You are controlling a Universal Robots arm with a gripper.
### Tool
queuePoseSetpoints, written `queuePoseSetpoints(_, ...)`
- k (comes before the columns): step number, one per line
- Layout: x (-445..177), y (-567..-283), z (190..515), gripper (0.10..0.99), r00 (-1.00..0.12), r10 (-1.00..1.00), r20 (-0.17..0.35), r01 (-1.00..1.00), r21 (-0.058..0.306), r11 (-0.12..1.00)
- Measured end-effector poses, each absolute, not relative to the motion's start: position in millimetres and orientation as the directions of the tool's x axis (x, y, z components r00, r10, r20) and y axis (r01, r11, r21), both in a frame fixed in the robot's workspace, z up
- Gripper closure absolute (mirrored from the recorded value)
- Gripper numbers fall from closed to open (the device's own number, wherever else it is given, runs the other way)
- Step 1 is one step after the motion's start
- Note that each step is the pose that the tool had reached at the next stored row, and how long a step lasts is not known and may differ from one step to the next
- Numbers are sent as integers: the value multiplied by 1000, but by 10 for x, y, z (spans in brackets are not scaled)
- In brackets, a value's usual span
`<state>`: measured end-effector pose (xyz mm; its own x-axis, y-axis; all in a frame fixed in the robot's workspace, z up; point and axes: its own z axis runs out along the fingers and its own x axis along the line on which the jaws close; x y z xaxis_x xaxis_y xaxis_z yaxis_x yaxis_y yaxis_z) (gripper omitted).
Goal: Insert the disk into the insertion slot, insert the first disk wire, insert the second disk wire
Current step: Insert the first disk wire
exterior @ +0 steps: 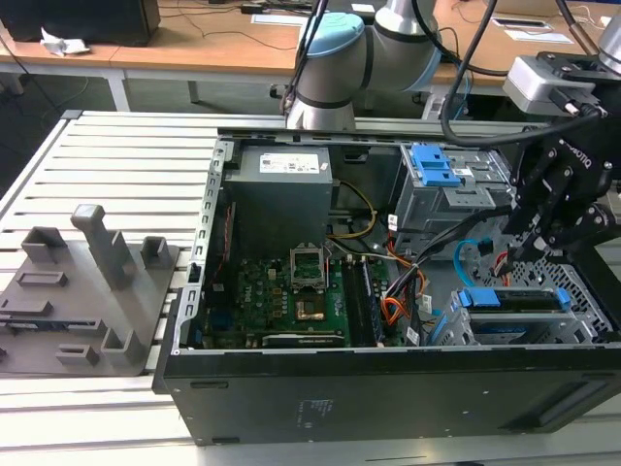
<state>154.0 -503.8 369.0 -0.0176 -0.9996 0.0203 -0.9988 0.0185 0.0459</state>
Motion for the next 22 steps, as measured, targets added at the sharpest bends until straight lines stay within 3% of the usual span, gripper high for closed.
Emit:
queuePoseSetpoints(10,1589,-4998,3567,667,-45,-998,52,-998,45,48)
queuePoseSetpoints(13,1589,-4998,3568,745,-45,-997,59,-998,45,48)
queuePoseSetpoints(15,1589,-4998,3568,910,-45,-997,64,-998,44,48)
queuePoseSetpoints(22,1590,-5017,3568,910,-45,-996,76,-998,44,49)
